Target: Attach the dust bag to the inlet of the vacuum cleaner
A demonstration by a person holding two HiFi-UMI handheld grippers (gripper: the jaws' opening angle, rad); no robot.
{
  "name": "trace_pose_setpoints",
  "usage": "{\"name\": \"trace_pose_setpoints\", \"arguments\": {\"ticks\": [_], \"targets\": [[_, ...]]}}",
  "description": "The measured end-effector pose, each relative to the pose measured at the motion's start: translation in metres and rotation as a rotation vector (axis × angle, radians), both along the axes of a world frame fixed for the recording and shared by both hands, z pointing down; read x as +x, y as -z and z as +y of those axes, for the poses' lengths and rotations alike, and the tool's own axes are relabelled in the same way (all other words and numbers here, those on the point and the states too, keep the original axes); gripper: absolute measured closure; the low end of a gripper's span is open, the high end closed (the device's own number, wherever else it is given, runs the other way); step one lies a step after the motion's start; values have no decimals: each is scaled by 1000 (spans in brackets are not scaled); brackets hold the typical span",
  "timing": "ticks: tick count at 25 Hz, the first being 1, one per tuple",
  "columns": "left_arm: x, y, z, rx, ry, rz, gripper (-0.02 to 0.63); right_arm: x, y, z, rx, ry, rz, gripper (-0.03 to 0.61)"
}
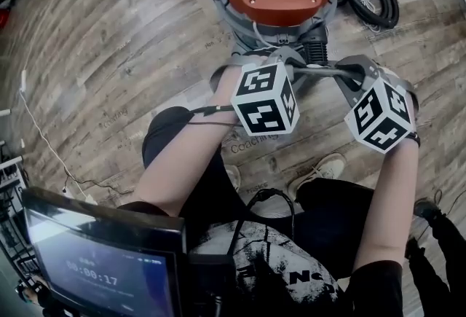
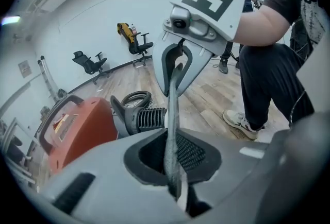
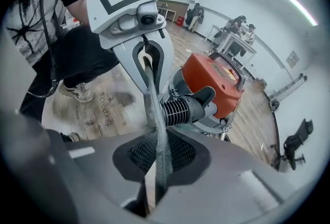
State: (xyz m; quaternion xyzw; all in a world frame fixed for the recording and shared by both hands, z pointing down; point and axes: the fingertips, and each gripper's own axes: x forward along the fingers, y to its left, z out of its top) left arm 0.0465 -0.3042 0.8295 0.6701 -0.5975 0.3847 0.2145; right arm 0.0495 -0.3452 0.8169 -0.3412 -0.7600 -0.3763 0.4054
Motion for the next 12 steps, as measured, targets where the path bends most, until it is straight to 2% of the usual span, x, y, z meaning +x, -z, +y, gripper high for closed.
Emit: {"name": "trace_pose_setpoints", "arguments": {"ticks": [7,12], "targets": [[-8,0,-3,-21,42,10,586,-12,-7,-5,-18,-11,-21,535],[-7,6,-17,-48,12,-10,584,-10,-23,-16,-33,-52,3,541]]}}
